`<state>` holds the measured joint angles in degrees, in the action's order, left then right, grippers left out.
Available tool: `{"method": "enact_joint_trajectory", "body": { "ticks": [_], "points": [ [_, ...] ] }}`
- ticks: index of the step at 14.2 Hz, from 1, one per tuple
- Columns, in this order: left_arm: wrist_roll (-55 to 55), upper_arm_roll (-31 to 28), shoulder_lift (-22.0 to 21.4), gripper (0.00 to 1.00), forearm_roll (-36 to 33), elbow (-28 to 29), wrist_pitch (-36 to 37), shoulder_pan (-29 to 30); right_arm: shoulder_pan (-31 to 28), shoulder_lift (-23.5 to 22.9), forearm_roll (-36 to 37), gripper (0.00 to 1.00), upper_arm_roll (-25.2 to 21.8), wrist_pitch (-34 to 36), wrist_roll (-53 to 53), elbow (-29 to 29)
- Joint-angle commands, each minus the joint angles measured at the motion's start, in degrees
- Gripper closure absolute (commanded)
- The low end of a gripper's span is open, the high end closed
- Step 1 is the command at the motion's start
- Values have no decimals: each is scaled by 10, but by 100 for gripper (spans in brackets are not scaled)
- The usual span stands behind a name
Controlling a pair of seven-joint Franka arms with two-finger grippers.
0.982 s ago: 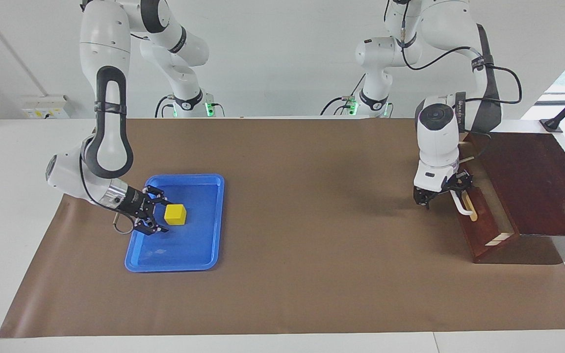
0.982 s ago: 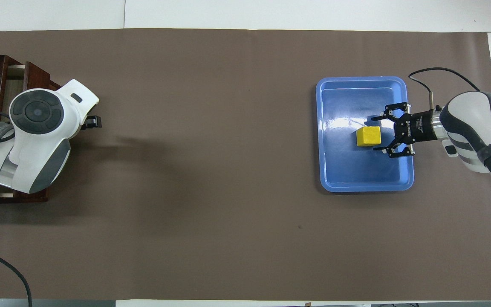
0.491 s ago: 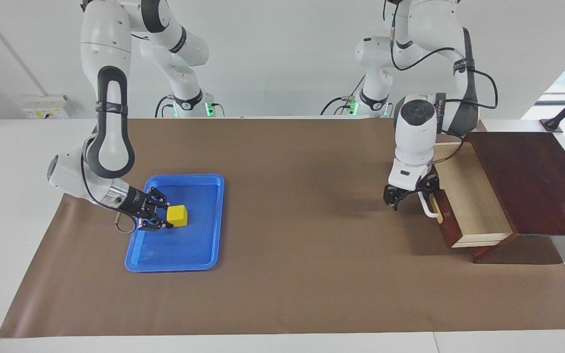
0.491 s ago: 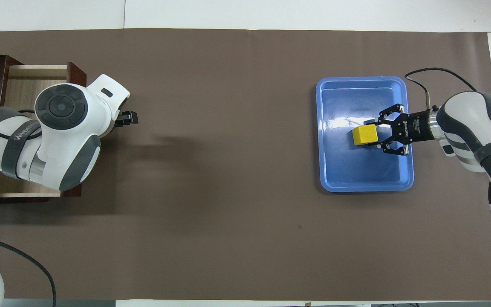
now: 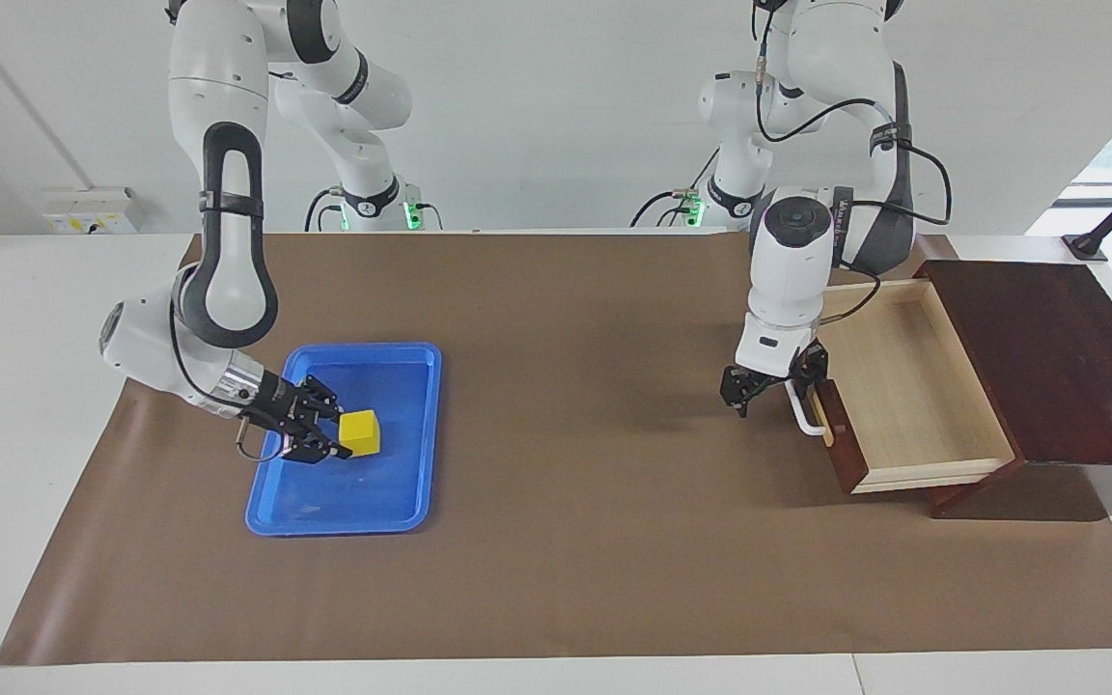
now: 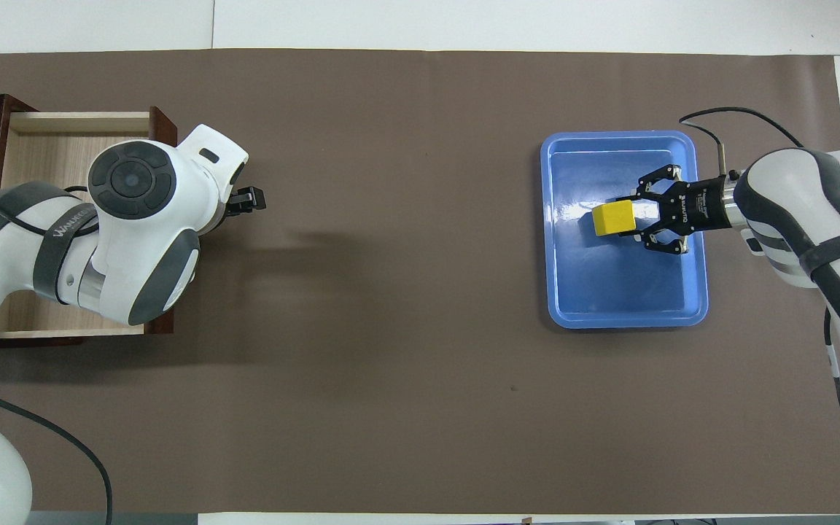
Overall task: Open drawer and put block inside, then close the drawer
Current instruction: 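Carry the cube with the right gripper while the left gripper approaches it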
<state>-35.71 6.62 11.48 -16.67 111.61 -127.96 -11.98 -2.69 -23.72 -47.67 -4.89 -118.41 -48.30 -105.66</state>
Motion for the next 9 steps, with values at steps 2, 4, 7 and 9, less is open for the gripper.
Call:
{"method": "enact_joint_trajectory", "body": {
  "ticks": [2,4,7,9],
  "points": [
    [-11,0,7,0,17,-10,15,-12,-7,-26,-6,100,1,83,-78,104],
    [-10,-1,5,0,17,-11,24,-11,-3,-27,-2,100,3,96,-125,133],
    [-5,-1,4,0,17,-52,78,-5,37,-33,-3,100,6,88,-194,164],
    [-5,0,4,0,18,-74,104,-4,75,-40,0,100,4,83,-260,186]
  ]
}}
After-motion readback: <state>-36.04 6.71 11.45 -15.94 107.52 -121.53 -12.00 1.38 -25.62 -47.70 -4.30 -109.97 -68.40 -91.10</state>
